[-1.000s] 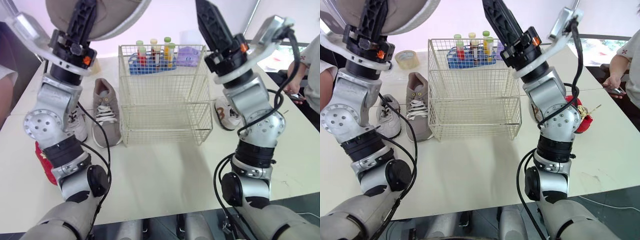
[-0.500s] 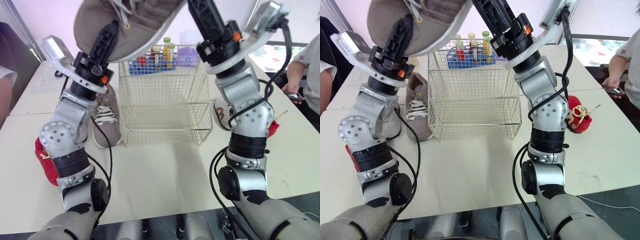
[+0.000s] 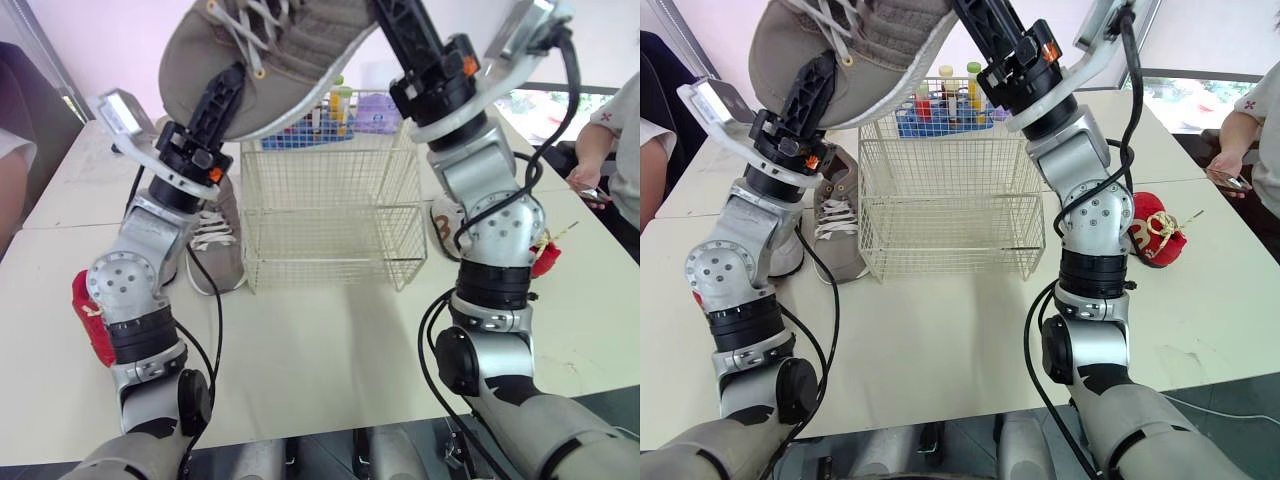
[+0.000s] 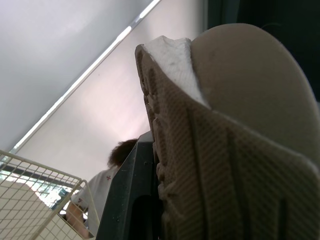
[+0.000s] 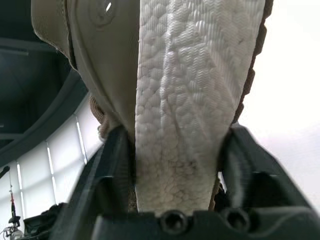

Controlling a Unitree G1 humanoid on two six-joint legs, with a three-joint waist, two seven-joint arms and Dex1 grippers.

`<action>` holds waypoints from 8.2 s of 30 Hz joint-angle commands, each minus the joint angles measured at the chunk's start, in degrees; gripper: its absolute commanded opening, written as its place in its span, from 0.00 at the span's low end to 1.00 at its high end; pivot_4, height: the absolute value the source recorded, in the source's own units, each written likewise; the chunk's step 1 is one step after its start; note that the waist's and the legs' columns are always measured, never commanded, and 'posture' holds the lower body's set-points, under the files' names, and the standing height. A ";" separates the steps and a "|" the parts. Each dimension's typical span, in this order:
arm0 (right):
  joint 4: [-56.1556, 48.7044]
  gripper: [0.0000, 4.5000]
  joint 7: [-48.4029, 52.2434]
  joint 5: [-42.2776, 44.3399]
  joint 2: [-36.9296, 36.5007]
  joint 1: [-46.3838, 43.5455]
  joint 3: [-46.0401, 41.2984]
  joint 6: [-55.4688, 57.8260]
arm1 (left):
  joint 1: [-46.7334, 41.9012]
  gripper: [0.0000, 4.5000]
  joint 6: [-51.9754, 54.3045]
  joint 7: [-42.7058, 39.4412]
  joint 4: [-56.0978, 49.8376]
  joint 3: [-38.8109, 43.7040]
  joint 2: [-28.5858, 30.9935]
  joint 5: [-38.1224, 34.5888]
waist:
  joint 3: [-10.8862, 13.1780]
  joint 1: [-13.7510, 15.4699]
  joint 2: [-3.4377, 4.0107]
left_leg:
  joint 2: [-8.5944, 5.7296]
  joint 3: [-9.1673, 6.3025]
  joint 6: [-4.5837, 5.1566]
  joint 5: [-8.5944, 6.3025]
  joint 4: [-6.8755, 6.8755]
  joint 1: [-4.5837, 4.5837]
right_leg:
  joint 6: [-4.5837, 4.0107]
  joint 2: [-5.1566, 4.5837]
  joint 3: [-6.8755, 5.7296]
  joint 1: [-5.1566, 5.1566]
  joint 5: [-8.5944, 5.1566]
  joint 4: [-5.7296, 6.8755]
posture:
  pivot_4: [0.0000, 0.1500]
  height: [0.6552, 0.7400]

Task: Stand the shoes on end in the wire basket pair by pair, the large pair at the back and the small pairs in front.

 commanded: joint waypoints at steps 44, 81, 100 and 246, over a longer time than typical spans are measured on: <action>75.91 0.37 53.20 -49.61 -23.64 -34.81 6.23 -33.88 | 19.13 0.76 7.41 0.10 -20.14 1.80 35.11 -1.59 | 0.14 -0.36 0.14 | -0.01 0.24 -0.23 -0.06 -0.36 -0.11 | -0.22 -0.07 0.24 -0.39 -0.13 -0.14 | 1.00 1.00; 70.29 0.99 52.08 -46.76 -30.96 -33.09 -2.53 -31.22 | 23.84 0.78 8.52 6.32 -25.08 -0.12 41.98 6.73 | 0.18 -0.30 0.21 | 0.01 0.24 -0.27 0.02 -0.40 -0.06 | -0.25 0.01 0.30 -0.38 -0.15 -0.13 | 1.00 1.00; -12.59 1.00 55.56 -29.58 -43.76 5.10 10.90 12.76 | -15.56 0.98 20.33 2.89 29.59 -23.11 43.76 41.95 | 0.12 0.84 -0.08 | 0.03 0.29 -0.34 -0.06 -0.21 -0.05 | 0.05 -0.07 0.18 -0.36 -0.04 0.01 | 1.00 1.00; -14.38 1.00 -7.79 -33.70 -20.68 52.54 -12.94 1.61 | 29.08 0.99 11.02 7.71 -43.64 -19.93 12.98 25.33 | -0.81 2.90 0.64 | 0.28 1.05 0.61 -0.38 0.54 -0.12 | 0.25 -0.03 0.65 0.31 1.00 -1.45 | 1.00 1.00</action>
